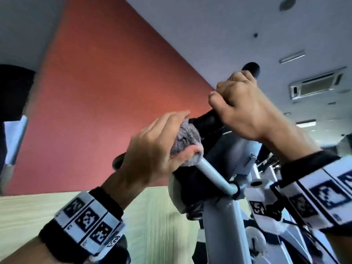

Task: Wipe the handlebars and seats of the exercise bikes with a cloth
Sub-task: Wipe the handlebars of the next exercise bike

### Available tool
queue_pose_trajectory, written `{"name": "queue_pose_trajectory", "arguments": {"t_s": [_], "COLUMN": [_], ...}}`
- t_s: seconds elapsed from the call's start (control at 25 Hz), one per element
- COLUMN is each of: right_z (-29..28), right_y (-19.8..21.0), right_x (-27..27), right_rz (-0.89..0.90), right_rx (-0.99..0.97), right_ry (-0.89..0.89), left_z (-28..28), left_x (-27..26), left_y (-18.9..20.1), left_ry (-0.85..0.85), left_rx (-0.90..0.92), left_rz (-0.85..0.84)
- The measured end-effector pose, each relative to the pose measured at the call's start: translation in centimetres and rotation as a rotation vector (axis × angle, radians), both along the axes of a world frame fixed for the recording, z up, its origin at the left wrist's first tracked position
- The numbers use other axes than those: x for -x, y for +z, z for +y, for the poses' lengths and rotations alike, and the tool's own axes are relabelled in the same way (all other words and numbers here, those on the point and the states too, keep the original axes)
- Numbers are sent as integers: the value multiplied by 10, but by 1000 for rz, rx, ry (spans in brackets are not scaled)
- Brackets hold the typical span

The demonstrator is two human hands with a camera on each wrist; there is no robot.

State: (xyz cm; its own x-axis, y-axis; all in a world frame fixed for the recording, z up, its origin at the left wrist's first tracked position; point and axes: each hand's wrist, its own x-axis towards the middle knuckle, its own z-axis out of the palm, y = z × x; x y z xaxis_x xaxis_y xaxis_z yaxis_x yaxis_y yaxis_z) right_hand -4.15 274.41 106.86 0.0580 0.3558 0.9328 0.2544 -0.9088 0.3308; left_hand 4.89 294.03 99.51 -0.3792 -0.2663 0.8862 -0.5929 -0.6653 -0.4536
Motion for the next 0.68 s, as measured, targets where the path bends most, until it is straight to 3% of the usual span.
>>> {"name": "queue_pose_trajectory", "arguments": {"t_s": [0.12,0.24,0.32,0.44,0.56,0.68], "right_z": [4,6,4,1,9,14], "right_y": [-9,-12,-13,-12,-16,-21], "right_x": [-1,-2,-4,-4,-5,-6], "right_rz": [-38,-69,-85,-115,-151,-189], "right_rx": [-10,-34,-19,-12,-40,-76], "right_ry": [25,60,59,53,44,62], "left_z": [-1,-42,-55,-31,-15,-36], "left_x": [-9,14,22,-4,-17,2], "left_y": [-14,-1,4,-2,-13,-2], "left_ry": [-63,49,119,73,-7,47], "left_rx": [106,228,238,182,220,253], "left_rz": [-48,-113,-185,-277,-226,-189]}}
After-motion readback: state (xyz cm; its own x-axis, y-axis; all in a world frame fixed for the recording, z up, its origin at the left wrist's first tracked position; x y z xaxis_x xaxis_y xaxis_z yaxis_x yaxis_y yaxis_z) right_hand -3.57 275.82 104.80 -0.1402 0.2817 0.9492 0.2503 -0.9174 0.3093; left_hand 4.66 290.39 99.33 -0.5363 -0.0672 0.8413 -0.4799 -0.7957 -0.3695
